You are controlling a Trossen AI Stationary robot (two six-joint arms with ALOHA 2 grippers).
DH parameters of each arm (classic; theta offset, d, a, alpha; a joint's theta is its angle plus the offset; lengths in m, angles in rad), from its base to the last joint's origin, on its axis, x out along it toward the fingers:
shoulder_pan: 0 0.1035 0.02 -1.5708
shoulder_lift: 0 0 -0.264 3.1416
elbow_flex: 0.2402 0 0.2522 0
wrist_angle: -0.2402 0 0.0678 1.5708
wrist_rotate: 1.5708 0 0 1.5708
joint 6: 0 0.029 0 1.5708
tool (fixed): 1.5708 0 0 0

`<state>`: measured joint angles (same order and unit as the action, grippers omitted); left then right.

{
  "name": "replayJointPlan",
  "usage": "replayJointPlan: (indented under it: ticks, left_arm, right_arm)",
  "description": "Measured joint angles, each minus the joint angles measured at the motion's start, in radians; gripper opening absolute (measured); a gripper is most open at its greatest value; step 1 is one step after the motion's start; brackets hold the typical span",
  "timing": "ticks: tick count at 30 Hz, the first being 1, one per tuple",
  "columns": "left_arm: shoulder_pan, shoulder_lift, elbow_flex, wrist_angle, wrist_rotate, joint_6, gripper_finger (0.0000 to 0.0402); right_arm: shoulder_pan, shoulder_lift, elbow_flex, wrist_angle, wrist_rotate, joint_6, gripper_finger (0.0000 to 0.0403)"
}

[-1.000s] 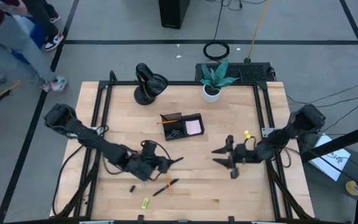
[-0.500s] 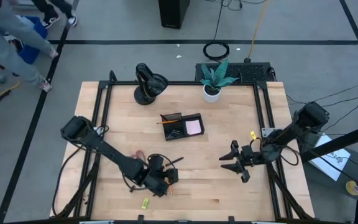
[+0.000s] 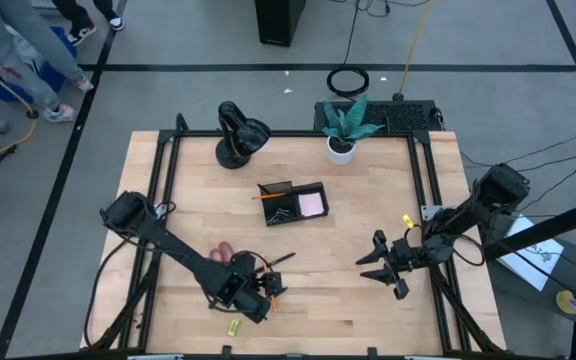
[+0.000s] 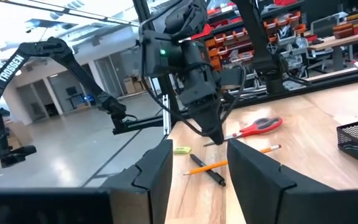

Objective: Pick and place office supplies into organizer
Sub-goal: Put the orange pencil into the desk organizer

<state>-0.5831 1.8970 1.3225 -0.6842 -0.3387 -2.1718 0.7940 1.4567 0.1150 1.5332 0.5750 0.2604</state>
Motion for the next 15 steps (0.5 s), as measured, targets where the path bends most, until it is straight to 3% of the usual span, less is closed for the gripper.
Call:
replayJointPlan:
  ticks: [15]
  left_arm:
    - [0.029,0.029,0.000,-0.033,0.026,0.049,0.0273]
  right_arm:
    - [0.001,0.000,0.000,-0.064,0.000,0.048,0.0144]
